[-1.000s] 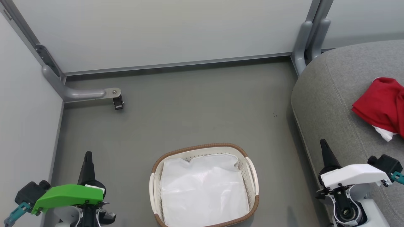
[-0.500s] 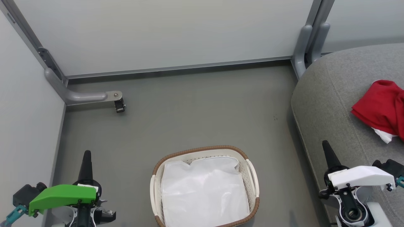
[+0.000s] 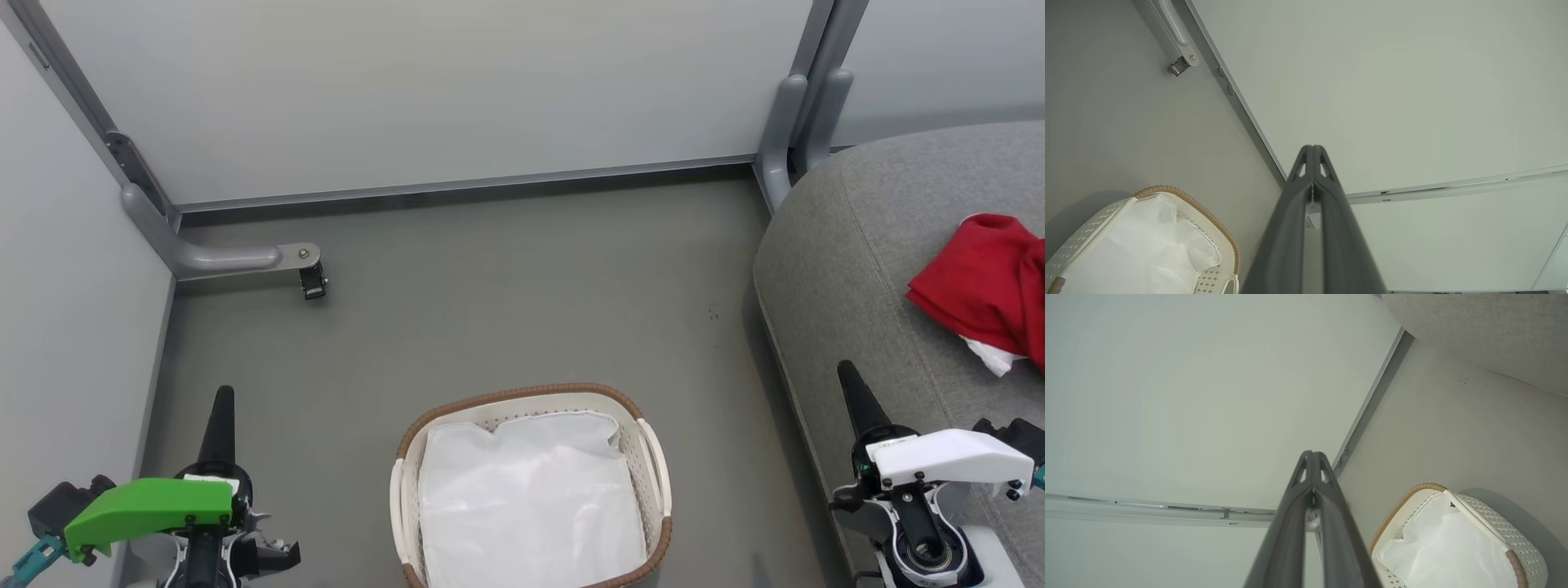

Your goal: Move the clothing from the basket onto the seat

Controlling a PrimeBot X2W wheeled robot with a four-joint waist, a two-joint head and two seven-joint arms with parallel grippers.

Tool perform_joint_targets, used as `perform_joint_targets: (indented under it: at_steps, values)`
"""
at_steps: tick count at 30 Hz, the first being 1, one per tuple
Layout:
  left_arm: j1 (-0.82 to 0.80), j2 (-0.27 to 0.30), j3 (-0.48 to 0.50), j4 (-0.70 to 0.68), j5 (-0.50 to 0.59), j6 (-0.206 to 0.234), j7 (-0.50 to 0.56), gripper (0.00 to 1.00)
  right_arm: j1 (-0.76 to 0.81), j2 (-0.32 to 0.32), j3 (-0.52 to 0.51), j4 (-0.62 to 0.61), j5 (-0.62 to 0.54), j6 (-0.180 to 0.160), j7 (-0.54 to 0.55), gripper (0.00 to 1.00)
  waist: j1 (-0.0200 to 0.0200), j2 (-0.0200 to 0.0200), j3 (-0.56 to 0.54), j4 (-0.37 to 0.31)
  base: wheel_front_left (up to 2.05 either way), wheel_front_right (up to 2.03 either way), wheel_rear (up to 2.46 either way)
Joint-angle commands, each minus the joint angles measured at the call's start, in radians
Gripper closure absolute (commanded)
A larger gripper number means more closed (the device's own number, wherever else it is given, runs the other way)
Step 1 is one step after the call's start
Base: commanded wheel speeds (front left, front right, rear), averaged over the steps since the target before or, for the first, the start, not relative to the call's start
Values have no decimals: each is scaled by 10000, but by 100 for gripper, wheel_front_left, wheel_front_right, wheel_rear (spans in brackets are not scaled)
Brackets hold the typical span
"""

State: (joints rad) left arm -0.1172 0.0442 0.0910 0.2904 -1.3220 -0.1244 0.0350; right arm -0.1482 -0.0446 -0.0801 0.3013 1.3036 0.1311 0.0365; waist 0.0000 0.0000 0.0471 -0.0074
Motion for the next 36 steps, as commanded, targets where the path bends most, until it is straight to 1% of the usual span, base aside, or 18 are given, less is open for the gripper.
perform_joint_targets:
  at_steps: [1, 36]
  values:
    - [66, 76, 39, -131, -252, -72, 75, 100, 140, -58, -51, -125, 251, -3, 74, 100, 0, 0, -18, 4, 0, 0, 0]
    - [142, 92, 243, -460, -2750, -88, 783, 100, 432, -83, -344, -566, 2922, -5, 765, 100, 0, 0, -401, 68, 0, 0, 0]
